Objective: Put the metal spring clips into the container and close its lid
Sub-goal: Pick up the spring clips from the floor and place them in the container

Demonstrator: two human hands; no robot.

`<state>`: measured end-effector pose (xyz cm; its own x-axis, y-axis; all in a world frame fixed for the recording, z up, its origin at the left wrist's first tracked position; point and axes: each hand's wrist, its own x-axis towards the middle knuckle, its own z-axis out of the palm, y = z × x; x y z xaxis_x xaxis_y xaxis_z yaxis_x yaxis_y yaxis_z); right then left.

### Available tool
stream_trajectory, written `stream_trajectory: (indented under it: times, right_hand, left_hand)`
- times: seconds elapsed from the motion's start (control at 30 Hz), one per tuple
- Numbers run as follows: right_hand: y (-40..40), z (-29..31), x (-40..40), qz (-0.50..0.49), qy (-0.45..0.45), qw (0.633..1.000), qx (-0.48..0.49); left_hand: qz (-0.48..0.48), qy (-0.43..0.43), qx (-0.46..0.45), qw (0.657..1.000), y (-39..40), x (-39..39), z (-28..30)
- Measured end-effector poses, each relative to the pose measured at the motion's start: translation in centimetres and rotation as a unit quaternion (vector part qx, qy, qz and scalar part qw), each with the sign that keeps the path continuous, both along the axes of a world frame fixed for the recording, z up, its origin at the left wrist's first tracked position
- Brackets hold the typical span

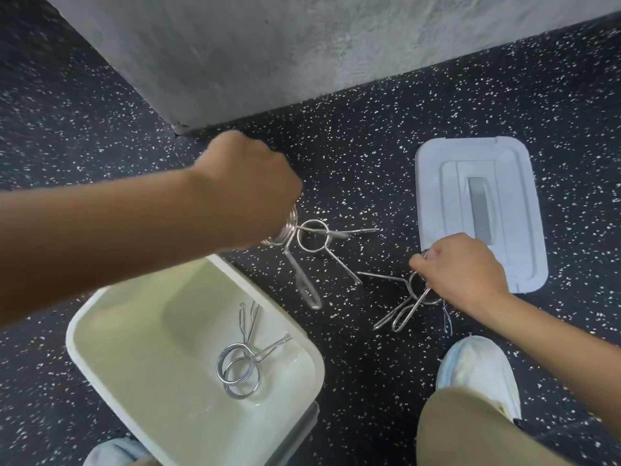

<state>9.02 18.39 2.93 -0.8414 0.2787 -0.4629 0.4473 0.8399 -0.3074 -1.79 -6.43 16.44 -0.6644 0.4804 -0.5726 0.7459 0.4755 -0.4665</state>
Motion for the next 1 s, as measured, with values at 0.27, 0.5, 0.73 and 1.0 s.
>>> stream_trajectory:
  times: [0.27, 0.5, 0.73, 1.0]
  right_hand:
    - [-0.2, 1.2, 0.1, 0.005, 0.040, 0.998, -0.038]
    - [-2.8, 4.3, -0.4, 0.046, 0.100, 0.988, -0.106]
    - [-6.0, 7.8, -0.7, 0.174, 0.161, 0.963, -0.124]
    - [-9.5, 12.1, -1.5, 0.313, 0.190, 0.926, -0.094]
  left_hand:
    - [0.162, -0.020, 0.171, 0.972, -6.0, 1.7, 2.8]
    - [0.333, -0.028, 0.280, 0.900, -13.3, 9.6, 2.3]
    - [0.478, -0.105, 0.284, 0.824, -17.1, 16.9, -0.3]
    - [0.539, -0.068, 0.235, 0.806, -17.3, 16.8, -7.0]
